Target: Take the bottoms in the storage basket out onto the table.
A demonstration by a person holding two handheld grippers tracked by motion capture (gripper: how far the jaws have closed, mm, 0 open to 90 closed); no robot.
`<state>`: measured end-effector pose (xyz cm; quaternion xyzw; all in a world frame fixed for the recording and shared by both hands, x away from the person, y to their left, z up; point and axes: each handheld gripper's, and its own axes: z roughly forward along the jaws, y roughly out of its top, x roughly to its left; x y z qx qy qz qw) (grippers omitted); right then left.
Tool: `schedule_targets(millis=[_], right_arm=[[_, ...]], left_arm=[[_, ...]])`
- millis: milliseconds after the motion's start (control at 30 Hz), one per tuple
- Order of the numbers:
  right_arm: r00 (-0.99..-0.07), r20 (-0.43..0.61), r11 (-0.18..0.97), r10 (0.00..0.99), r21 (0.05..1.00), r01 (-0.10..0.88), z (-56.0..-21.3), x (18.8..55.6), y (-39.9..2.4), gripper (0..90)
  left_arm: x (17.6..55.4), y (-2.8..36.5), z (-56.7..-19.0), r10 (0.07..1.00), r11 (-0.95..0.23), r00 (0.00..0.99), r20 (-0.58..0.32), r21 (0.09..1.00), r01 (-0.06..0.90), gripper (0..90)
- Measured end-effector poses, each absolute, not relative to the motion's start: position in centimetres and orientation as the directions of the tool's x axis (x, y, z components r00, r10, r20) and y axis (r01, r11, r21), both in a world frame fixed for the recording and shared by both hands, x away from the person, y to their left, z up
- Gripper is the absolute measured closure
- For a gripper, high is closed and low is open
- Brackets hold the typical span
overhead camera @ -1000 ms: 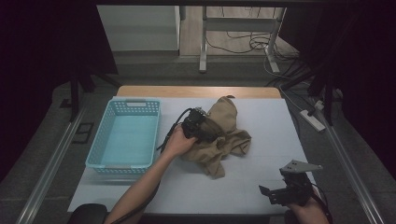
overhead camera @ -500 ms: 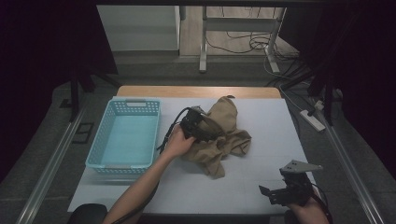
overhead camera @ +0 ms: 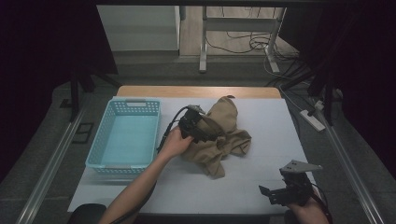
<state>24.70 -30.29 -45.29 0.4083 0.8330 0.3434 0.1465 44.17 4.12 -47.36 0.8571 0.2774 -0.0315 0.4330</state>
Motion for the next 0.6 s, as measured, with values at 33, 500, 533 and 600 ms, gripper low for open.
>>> schedule_targets(millis=[33, 500, 533, 600], right_arm=[[-0.624, 0.036, 0.431, 0.781, 0.692, 0.579, -45.29, 24.69, -30.29, 0.1], [-0.624, 0.035, 0.432, 0.781, 0.691, 0.579, -45.29, 24.70, -30.28, 0.1], [-0.624, 0.035, 0.432, 0.780, 0.691, 0.579, -45.29, 24.70, -30.28, 0.1], [-0.625, 0.035, 0.432, 0.780, 0.692, 0.578, -45.29, 24.69, -30.28, 0.1]], left_arm=[[44.13, 4.17, -47.33, 0.446, -0.468, 0.844, -0.297, 0.727, 0.503, 1.8], [43.77, 4.87, -46.80, 0.433, -0.441, 0.845, -0.313, 0.744, 0.502, 0.0], [43.76, 4.92, -46.76, 0.430, -0.442, 0.847, -0.313, 0.745, 0.500, 0.0], [43.70, 5.05, -46.66, 0.427, -0.441, 0.848, -0.314, 0.746, 0.499, 0.0]])
